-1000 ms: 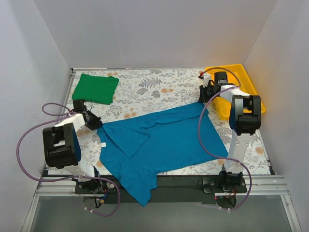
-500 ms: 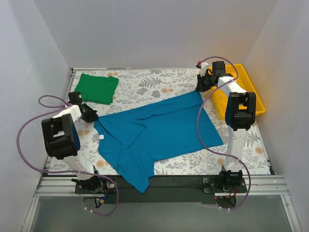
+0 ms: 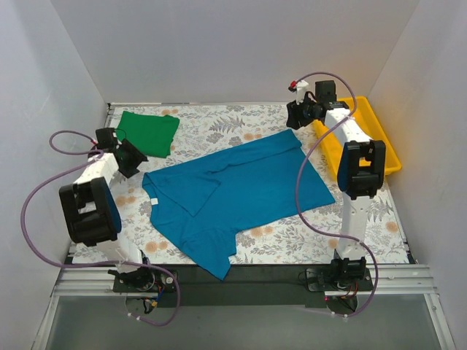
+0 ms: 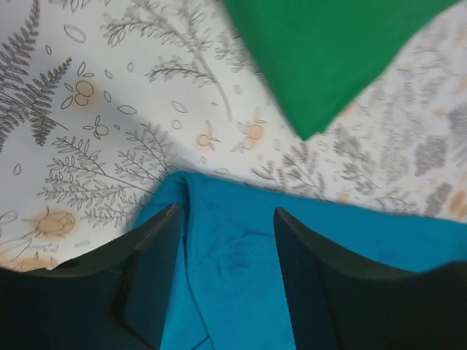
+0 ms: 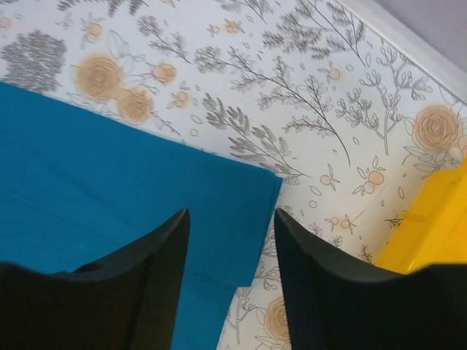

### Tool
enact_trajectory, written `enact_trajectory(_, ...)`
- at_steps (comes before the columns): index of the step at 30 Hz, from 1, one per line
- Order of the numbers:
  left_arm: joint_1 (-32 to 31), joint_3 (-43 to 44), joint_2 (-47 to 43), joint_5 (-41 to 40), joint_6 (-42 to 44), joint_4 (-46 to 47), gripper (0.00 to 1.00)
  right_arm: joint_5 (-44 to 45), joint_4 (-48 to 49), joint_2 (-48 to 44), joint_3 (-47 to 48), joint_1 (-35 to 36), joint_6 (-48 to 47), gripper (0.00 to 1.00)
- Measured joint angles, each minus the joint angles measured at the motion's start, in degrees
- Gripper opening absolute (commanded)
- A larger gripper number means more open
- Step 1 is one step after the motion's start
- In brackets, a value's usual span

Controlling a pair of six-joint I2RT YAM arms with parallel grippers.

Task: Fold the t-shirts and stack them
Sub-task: Fold the tshirt

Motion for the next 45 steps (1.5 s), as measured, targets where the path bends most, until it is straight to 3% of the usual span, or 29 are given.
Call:
enact_trajectory(3, 0.0, -0.37, -8.81, -0.28, 1.03, -0.33, 0.58, -2.8, -0.48, -8.2, -8.76, 0.81, -3.98, 0.67)
enact_trajectory(6, 0.0, -3.17, -20.83, 1.31, 1.97, 1.81, 0.75, -10.05, -2.93, -20.0, -19.61, 3.37, -11.93, 0.71)
enact_trajectory(11, 0.2, -12.2, -36.98, 12.68, -0.52, 4.85, 0.77, -21.62, -6.75, -41.72, -40.76, 17.35, -30.36, 0.93)
enact_trajectory(15, -0.83, -22.14, -40.74, 24.06, -4.61, 5.99, 0.74, -26.29, -9.97, -54.27, -58.45, 29.51, -41.31, 0.96)
enact_trajectory(17, -3.96, -26.62, -41.77, 27.15, -6.25, 4.87, 0.74, -26.1, -11.85, -56.87, -63.3, 28.55, -43.52, 0.96)
enact_trajectory(20, -14.14, -30.4, -45.09, 27.67, -7.45, 1.46, 0.7, -24.37, -11.96, -58.55, -66.99, 24.87, -45.16, 0.96)
enact_trajectory(22, -22.12, -31.15, -48.37, 26.36, -8.04, -0.74, 0.64, -24.33, -11.93, -59.93, -68.94, 20.31, -45.42, 0.96)
enact_trajectory(27, -36.96, -30.71, -55.19, 20.98, -11.15, -6.21, 0.63, -25.62, -11.82, -62.55, -70.82, 6.05, -44.81, 0.95)
enact_trajectory(31, -46.51, -27.98, -53.75, 14.43, -13.92, -11.85, 0.63, -26.8, -11.82, -63.19, -70.82, 3.26, -44.24, 0.95)
enact_trajectory(35, -58.71, -24.41, -46.62, 6.27, -17.07, -17.66, 0.63, -27.1, -11.85, -63.17, -70.82, 3.06, -43.63, 0.95)
enact_trajectory(39, -70.9, -20.72, -37.22, -2.34, -20.74, -24.72, 0.54, -27.23, -11.85, -63.14, -70.82, 2.47, -43.32, 0.94)
enact_trajectory(45, -80.67, -16.15, -26.82, -10.51, -24.72, -32.94, 0.46, -27.23, -11.85, -62.36, -70.82, 2.12, -43.12, 0.94)
